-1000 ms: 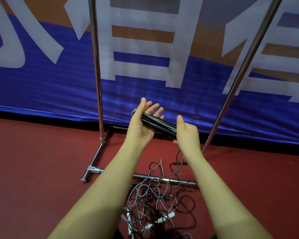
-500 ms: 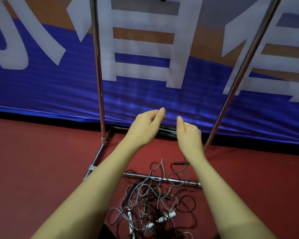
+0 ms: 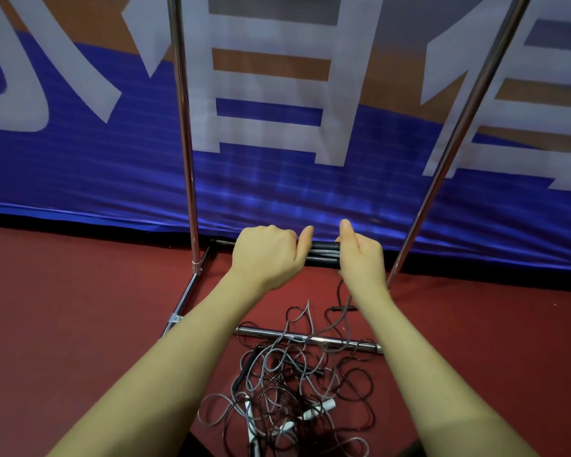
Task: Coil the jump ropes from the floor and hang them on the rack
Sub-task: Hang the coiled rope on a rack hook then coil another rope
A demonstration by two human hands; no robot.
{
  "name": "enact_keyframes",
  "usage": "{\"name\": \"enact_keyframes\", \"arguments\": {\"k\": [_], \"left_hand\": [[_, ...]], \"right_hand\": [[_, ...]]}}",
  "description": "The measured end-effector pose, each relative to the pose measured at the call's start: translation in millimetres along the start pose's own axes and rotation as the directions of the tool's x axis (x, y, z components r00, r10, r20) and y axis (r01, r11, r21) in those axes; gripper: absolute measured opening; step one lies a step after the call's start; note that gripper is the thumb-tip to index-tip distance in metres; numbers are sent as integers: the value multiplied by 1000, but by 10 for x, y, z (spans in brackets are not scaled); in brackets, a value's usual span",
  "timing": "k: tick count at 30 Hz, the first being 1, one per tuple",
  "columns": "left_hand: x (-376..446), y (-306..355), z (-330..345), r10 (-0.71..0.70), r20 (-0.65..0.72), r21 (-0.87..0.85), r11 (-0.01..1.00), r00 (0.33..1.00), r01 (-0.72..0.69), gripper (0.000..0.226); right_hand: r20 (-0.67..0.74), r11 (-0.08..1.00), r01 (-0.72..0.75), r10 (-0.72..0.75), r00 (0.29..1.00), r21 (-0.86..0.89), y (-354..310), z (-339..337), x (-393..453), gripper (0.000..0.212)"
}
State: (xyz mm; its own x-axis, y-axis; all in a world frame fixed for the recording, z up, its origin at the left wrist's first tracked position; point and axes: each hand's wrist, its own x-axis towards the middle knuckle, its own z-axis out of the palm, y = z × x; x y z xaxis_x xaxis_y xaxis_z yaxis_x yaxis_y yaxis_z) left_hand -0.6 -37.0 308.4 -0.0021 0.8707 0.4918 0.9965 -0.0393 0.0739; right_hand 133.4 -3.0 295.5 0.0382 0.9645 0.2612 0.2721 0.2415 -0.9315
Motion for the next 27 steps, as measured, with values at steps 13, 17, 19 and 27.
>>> {"name": "enact_keyframes", "arguments": {"k": [13,17,19,27], "left_hand": [[54,-299,26,-141,78,78,988,987,135,55],[52,-346,44,-149,97,69,987,984,142,56],[38,-357,48,-153,95,49,988,984,149,56],[-30,-387,65,-284,126,5,958,950,286,60]], "right_hand": [[317,984,5,-63,946,180,133,-33,10,17],[342,968,242,-203,917,-73,149,-70,-22,32],[307,955,286,-250,918,-76,139,-85,-21,31],[369,942,331,-290,883,-51,127,-37,-68,28]]}}
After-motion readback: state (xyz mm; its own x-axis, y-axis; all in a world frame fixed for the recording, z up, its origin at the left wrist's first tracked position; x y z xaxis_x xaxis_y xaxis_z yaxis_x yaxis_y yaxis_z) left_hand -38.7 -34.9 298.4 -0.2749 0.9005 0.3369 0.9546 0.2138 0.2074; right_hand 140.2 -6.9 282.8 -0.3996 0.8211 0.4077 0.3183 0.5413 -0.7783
